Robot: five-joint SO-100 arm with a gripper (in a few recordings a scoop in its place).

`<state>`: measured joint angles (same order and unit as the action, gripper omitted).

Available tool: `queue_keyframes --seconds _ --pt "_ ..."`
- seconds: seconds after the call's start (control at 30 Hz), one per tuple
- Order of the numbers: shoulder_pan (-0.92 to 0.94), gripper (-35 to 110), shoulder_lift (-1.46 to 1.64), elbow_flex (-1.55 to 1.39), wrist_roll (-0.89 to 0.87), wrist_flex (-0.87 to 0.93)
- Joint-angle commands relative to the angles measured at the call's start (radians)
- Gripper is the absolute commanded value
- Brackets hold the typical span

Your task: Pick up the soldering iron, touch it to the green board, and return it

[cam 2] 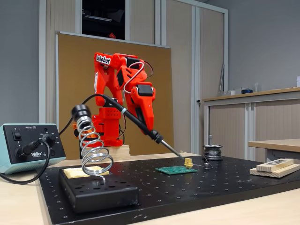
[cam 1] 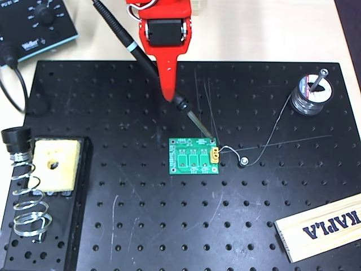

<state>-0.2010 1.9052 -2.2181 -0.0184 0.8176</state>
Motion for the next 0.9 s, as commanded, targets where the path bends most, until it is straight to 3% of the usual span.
queue_keyframes --seconds 0.0,0.87 --pt "-0.008 0 -0.006 0.009 -0.008 -0.023" --pt "0.012 0 -0.129 0.086 0.026 -0.051"
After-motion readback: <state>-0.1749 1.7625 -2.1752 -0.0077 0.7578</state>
